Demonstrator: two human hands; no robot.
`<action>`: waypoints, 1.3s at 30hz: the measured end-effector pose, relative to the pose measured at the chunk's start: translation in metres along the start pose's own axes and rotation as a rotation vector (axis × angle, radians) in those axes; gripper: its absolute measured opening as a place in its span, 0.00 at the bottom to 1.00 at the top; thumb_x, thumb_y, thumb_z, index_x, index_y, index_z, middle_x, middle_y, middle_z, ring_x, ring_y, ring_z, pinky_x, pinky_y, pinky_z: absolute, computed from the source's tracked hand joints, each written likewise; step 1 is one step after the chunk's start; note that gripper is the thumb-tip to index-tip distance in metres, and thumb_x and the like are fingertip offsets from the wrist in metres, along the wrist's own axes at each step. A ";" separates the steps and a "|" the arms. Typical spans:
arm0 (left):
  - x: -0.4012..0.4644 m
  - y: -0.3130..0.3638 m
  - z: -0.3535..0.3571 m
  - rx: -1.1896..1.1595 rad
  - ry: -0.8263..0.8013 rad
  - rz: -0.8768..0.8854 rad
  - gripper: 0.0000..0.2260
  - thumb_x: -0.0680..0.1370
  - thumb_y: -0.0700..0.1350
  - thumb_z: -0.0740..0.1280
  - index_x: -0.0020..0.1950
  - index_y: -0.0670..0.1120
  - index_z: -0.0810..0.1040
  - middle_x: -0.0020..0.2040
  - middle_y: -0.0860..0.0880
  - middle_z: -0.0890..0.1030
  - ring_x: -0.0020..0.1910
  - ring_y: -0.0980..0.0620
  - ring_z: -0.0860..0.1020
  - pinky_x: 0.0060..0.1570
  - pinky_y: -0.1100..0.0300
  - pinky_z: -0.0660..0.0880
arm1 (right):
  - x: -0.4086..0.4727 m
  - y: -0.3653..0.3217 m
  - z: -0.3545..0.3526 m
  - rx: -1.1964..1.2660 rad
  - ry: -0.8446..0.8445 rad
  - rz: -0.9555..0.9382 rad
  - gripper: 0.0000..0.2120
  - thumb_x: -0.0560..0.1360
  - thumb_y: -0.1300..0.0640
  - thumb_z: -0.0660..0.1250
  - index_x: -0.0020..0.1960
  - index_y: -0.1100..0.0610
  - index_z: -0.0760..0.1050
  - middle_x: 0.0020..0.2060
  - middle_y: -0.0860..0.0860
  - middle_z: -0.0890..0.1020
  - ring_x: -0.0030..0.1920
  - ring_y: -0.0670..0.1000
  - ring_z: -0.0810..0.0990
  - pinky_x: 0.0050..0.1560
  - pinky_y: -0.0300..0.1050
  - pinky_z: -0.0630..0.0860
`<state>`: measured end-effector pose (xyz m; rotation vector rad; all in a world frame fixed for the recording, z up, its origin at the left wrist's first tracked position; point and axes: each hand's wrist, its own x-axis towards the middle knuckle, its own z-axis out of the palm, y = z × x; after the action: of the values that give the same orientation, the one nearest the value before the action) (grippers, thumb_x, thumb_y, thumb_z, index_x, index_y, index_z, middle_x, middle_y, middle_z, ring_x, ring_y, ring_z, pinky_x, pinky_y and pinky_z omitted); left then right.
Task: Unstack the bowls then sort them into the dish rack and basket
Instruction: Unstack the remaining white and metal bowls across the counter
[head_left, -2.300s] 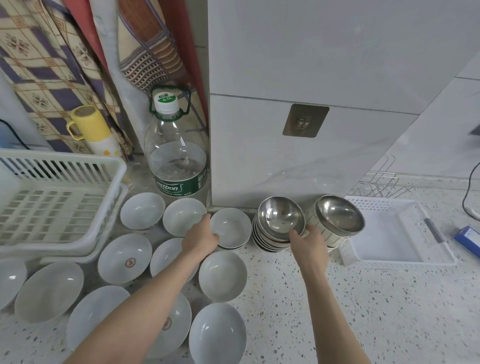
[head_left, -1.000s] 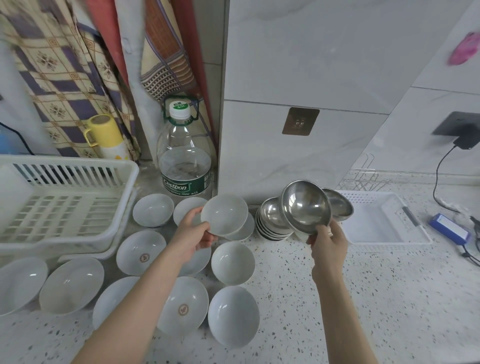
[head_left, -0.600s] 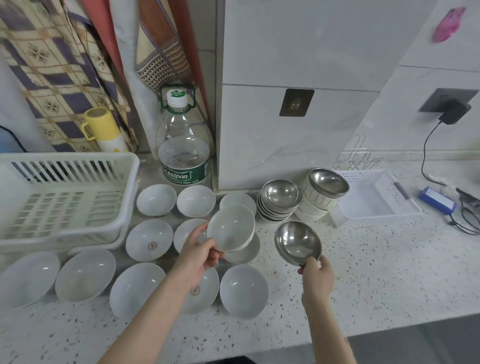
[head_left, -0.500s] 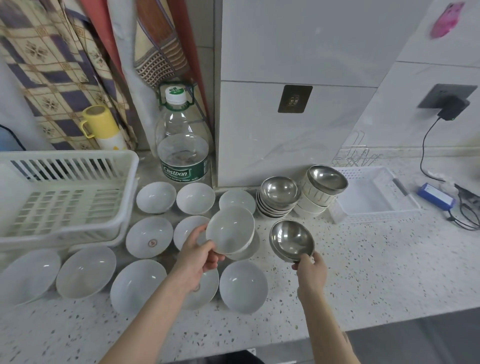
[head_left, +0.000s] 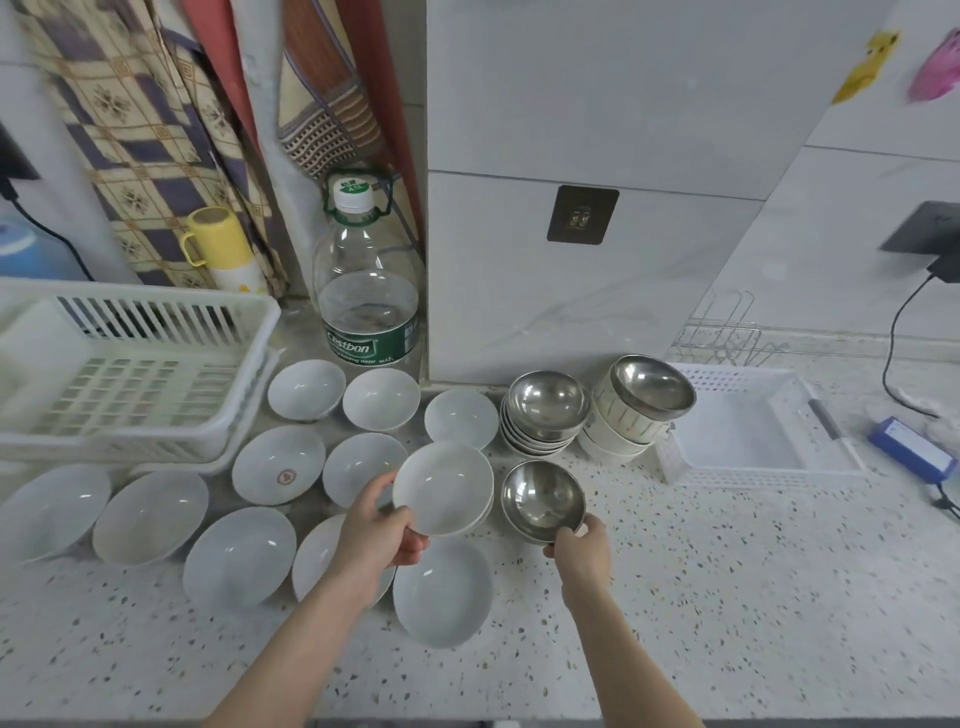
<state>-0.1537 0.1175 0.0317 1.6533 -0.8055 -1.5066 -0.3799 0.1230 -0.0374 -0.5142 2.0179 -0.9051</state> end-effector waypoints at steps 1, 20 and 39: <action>-0.002 -0.001 0.004 -0.007 0.012 0.000 0.24 0.75 0.29 0.60 0.65 0.52 0.72 0.29 0.41 0.79 0.26 0.49 0.79 0.24 0.60 0.75 | 0.002 0.000 -0.002 -0.008 -0.019 -0.011 0.25 0.75 0.65 0.58 0.72 0.55 0.66 0.39 0.53 0.81 0.33 0.49 0.81 0.30 0.42 0.72; -0.028 -0.024 0.071 0.104 0.051 0.043 0.25 0.75 0.32 0.60 0.66 0.57 0.70 0.25 0.43 0.79 0.27 0.49 0.79 0.27 0.59 0.76 | 0.015 0.001 -0.052 -0.072 -0.366 0.022 0.24 0.82 0.44 0.54 0.73 0.56 0.64 0.38 0.55 0.85 0.26 0.46 0.69 0.25 0.38 0.64; -0.058 -0.091 0.103 0.541 -0.113 0.147 0.26 0.78 0.37 0.58 0.71 0.61 0.64 0.34 0.46 0.83 0.30 0.53 0.82 0.34 0.58 0.80 | -0.003 0.041 -0.103 -0.273 -0.596 -0.283 0.17 0.73 0.65 0.61 0.55 0.48 0.77 0.28 0.50 0.82 0.23 0.42 0.70 0.30 0.42 0.67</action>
<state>-0.2655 0.2032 -0.0185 1.8428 -1.4621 -1.3592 -0.4649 0.1940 -0.0273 -1.1011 1.5408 -0.5433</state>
